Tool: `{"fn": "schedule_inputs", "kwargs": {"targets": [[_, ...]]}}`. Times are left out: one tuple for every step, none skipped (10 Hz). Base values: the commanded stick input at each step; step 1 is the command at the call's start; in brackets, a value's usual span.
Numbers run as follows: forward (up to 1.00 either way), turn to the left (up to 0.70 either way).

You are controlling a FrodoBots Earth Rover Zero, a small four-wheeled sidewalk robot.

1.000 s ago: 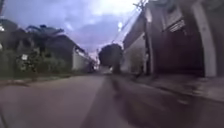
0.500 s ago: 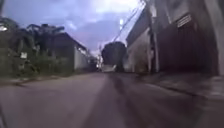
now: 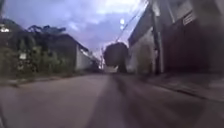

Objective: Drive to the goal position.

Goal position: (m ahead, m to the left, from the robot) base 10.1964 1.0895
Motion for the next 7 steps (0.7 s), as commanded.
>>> {"fn": "schedule_inputs", "kwargs": {"targets": [[0.70,0.00],[0.70,0.00],[0.70,0.00],[0.70,0.00],[0.70,0.00],[0.70,0.00],[0.70,0.00]]}}
